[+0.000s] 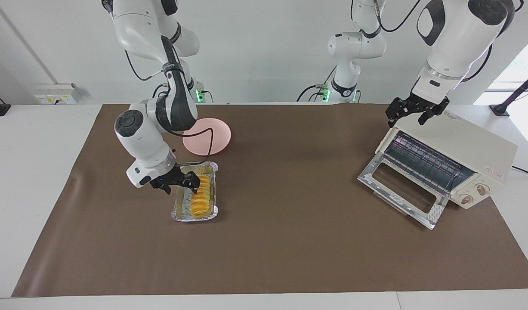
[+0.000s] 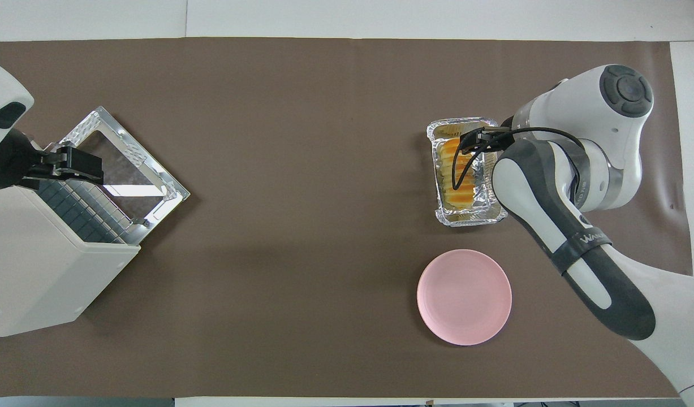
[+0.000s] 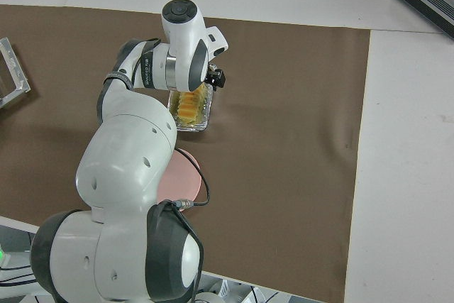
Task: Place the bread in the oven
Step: 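Carry the bread with the right gripper and lower it into the foil tray, then open the right gripper to release the bread in the tray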
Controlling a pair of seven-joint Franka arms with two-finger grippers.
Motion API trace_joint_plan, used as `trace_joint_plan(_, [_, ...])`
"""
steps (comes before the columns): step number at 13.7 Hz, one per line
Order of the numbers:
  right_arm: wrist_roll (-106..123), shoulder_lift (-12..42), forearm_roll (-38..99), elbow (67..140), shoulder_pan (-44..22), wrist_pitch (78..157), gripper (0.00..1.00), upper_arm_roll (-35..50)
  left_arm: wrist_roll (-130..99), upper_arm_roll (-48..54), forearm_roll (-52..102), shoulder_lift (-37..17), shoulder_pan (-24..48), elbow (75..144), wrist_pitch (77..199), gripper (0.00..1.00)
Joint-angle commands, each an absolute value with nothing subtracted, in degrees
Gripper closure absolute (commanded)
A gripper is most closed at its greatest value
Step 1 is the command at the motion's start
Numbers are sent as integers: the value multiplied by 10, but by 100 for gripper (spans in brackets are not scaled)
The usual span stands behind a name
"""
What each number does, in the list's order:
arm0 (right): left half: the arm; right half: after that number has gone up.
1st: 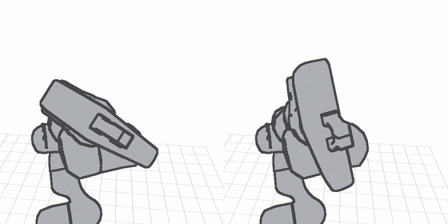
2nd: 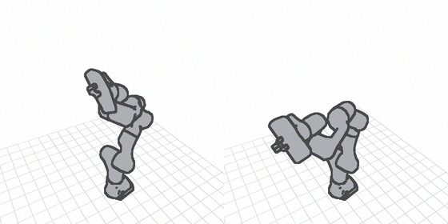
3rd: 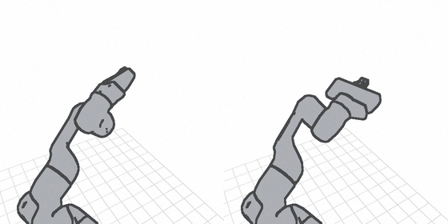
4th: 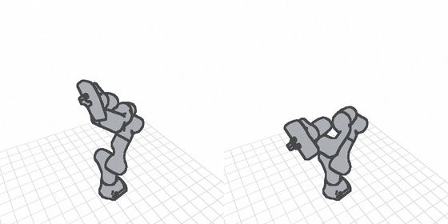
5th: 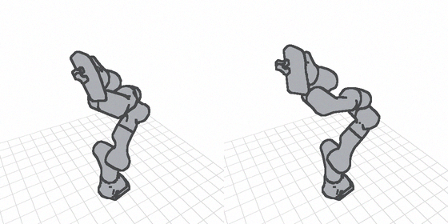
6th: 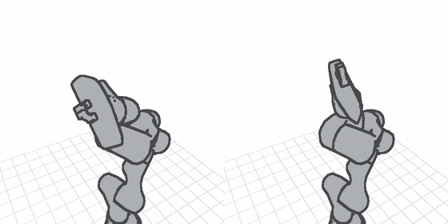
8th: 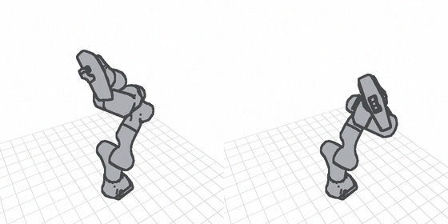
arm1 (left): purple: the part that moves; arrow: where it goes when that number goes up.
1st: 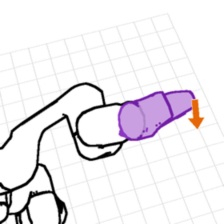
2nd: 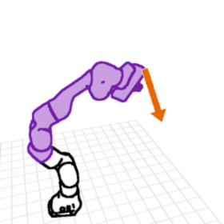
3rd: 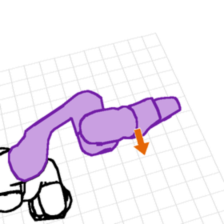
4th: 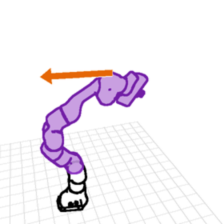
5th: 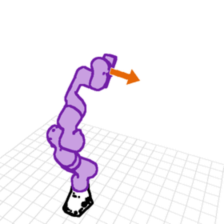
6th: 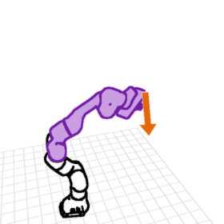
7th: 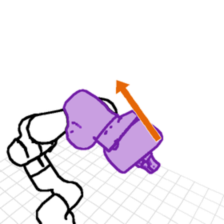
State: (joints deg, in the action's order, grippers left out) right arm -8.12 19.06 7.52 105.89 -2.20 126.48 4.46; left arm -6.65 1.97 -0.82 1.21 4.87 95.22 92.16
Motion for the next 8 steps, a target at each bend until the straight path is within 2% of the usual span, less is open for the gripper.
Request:
trace_joint_plan(1, [-65, 183, 77, 1103, 5, 1294, 0, 51, -62, 21, -4, 14, 44, 955, 918, 0])
trace_joint_plan(3, [-64, 184, 79, 1121, 5, 1308, 11, 52, -62, 21, -4, 15, 44, 955, 918, 0])
trace_joint_plan(4, [-64, 184, 83, 1128, 5, 1310, 21, 52, -62, 21, -4, 14, 44, 955, 918, 0])
trace_joint_plan(6, [-62, 182, 106, 1136, 5, 1310, 54, 52, -62, 21, -4, 14, 44, 955, 918, 0])
trace_joint_plan(8, [-51, 181, 108, 1139, 6, 1310, 97, 52, -62, 21, -4, 14, 44, 955, 918, 0])
